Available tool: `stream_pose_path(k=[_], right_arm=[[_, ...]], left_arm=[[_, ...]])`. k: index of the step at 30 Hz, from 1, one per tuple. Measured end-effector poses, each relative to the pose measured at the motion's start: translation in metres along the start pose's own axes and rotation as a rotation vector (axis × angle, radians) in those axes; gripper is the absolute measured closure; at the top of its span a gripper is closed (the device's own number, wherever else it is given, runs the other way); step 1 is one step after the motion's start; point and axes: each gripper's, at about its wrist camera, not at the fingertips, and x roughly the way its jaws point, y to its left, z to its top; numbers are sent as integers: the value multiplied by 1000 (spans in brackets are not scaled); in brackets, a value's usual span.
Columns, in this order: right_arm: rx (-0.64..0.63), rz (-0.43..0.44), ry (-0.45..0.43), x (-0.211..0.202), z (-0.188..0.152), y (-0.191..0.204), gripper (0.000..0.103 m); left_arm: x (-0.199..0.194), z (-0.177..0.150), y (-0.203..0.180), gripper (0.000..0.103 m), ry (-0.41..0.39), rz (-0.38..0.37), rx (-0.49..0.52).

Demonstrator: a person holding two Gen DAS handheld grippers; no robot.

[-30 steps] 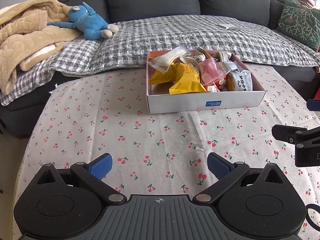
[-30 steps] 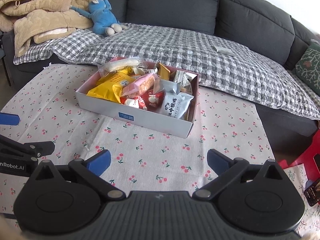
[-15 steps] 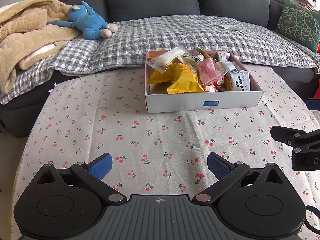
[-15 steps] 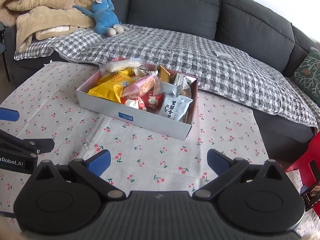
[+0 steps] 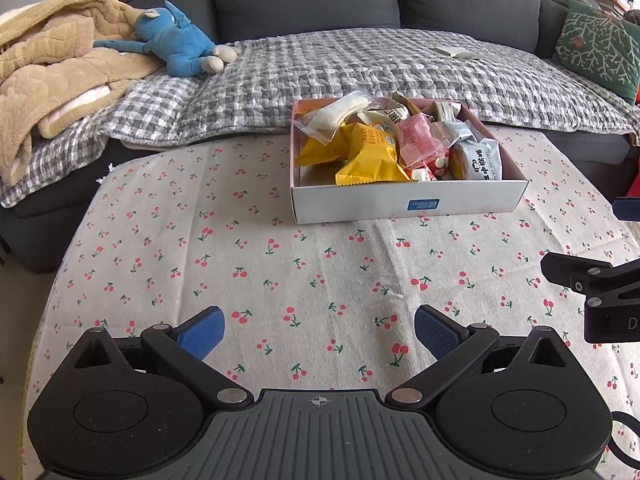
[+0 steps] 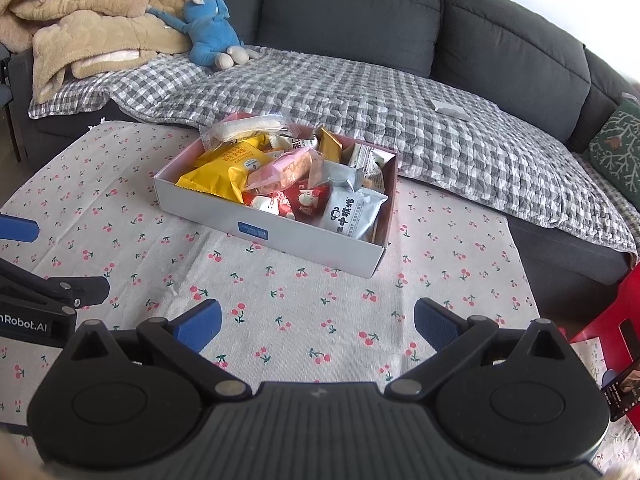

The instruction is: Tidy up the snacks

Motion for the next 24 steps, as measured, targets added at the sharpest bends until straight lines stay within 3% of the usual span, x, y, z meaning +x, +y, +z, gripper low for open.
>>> stream_pose_path(k=[24], right_arm=[[1,-3,8,2,0,0,0]], left_arm=[[-1,0,2,1,0,-5,-1]])
